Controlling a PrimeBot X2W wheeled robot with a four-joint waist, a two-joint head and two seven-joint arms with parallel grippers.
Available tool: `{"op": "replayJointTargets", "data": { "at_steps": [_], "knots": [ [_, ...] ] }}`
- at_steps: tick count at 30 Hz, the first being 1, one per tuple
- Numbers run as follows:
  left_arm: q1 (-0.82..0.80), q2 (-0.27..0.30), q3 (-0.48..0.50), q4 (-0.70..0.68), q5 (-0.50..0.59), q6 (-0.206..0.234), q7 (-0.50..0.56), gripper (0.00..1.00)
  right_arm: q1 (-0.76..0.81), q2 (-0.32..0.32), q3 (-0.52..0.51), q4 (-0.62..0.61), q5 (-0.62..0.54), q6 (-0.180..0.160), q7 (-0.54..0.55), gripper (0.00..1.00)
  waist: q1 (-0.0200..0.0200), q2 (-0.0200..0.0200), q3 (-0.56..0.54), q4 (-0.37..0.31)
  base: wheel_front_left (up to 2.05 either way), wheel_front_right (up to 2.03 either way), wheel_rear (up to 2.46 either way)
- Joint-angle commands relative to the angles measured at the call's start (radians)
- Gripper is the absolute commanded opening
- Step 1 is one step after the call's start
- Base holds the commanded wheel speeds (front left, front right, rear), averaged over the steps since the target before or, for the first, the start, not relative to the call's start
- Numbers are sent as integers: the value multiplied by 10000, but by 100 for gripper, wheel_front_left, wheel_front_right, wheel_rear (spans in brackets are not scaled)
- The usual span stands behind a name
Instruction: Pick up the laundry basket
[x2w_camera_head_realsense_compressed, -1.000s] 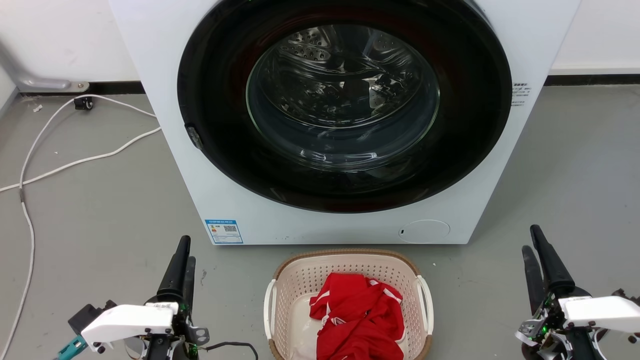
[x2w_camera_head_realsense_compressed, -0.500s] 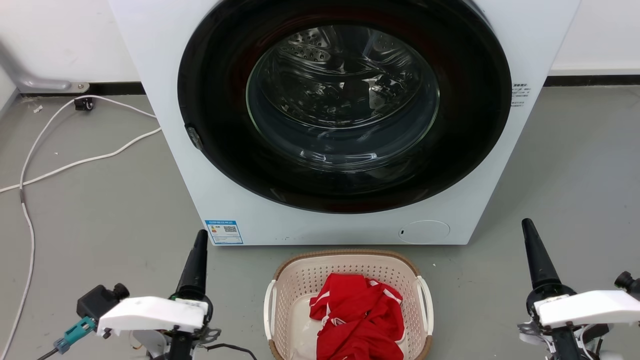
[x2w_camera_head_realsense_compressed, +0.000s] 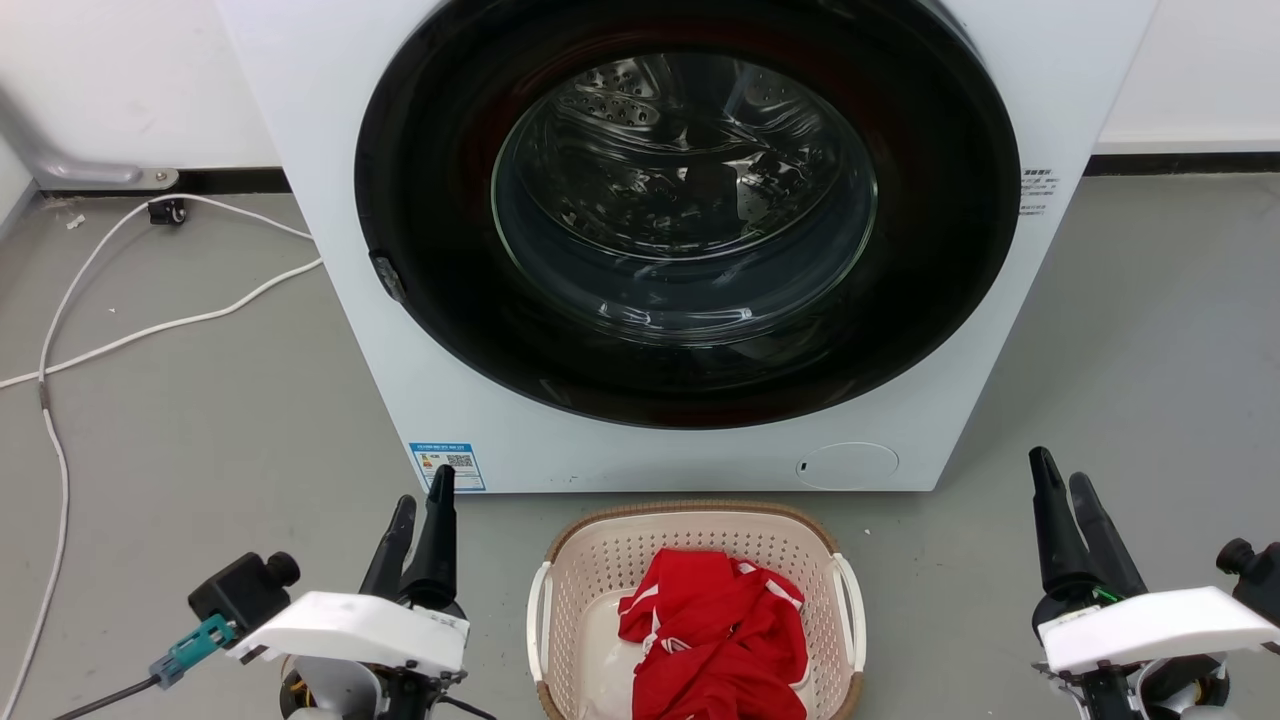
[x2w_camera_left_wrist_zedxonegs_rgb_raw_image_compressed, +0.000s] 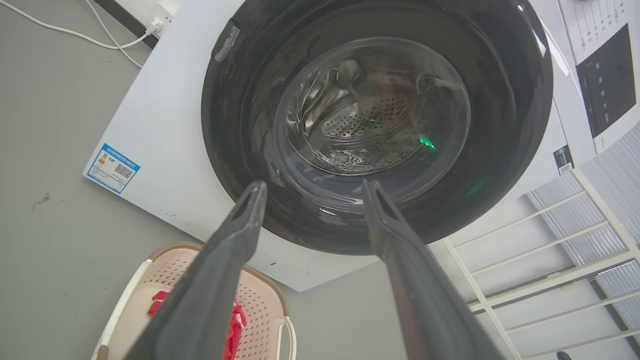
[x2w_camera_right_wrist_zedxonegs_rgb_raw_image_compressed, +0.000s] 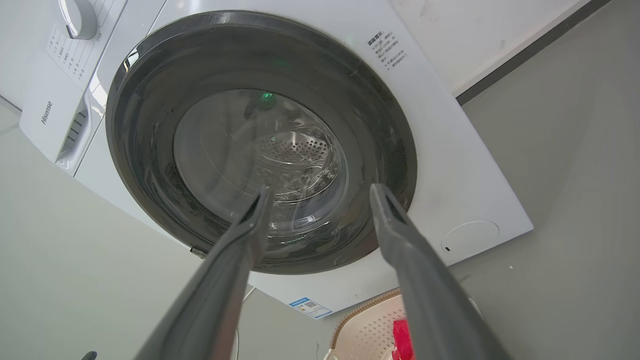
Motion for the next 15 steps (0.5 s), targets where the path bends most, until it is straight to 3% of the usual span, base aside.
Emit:
{"op": "replayJointTargets", "data": {
  "at_steps": [1, 15],
  "knots": [
    [-85, 30, -65, -146, 370, 27, -106, 100, -48, -22, 25, -209, -381, 1, -104, 100, 0, -1, -3, -2, 0, 0, 0],
    [-102, 23, -404, -118, 2386, 231, -523, 100, 61, -16, 89, -412, -2481, 2, -195, 100, 0, -1, -22, -46, 0, 0, 0]
  ]
}}
